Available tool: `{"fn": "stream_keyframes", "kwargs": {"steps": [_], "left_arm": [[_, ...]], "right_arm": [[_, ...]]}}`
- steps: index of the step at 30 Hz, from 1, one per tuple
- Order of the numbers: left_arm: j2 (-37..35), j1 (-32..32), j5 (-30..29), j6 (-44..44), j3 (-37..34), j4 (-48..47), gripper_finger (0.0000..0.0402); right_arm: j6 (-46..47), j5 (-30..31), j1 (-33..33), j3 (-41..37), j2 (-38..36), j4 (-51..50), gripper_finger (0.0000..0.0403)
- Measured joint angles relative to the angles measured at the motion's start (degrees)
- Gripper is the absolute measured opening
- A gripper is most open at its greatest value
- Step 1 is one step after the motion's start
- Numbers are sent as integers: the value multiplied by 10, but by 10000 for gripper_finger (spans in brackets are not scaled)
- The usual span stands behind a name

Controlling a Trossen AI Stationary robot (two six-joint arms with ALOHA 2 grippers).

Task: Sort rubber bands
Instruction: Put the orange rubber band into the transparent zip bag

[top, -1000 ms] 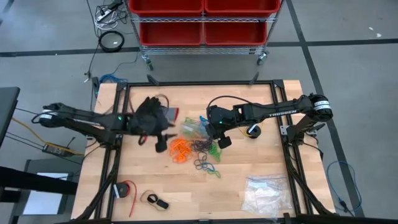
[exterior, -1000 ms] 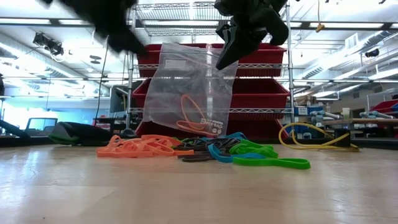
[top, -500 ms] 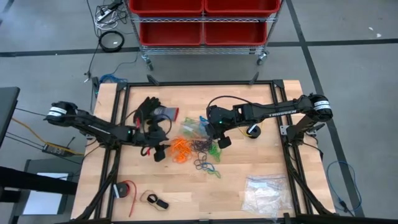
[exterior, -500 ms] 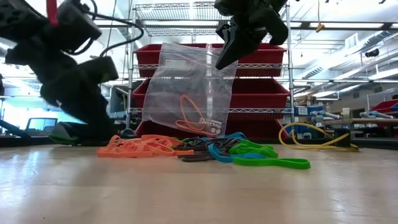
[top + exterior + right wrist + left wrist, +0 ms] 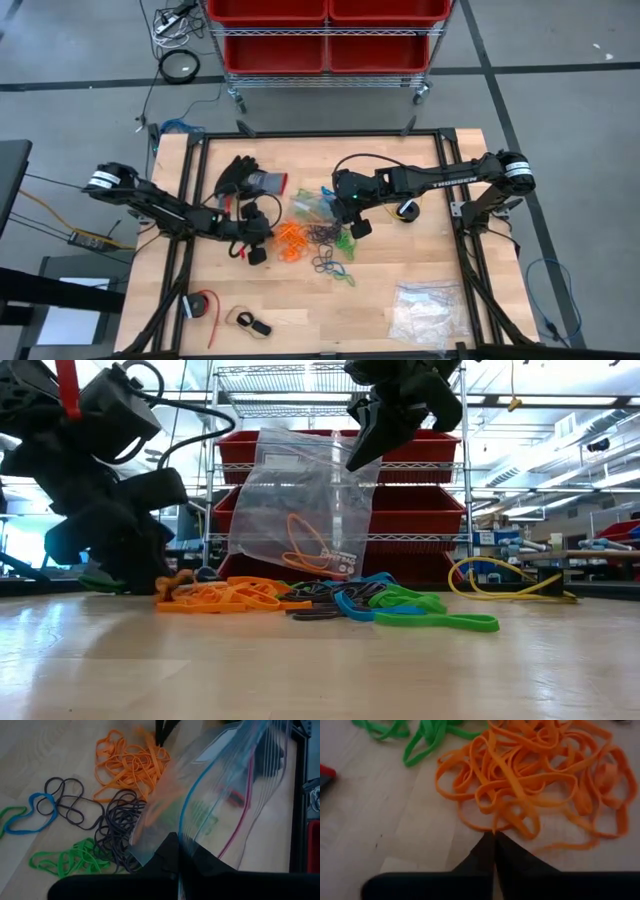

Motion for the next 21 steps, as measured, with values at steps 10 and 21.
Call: {"fn": "stream_keyframes", "kwargs": {"steps": [10, 21], "left_arm": [[-68, 0, -80, 95, 173, -253, 2], [-110, 6, -235, 274, 375, -334, 1]], "right_arm": [[1, -5, 0, 0, 0, 0, 0], [3, -6, 0, 0, 0, 0, 0]]}}
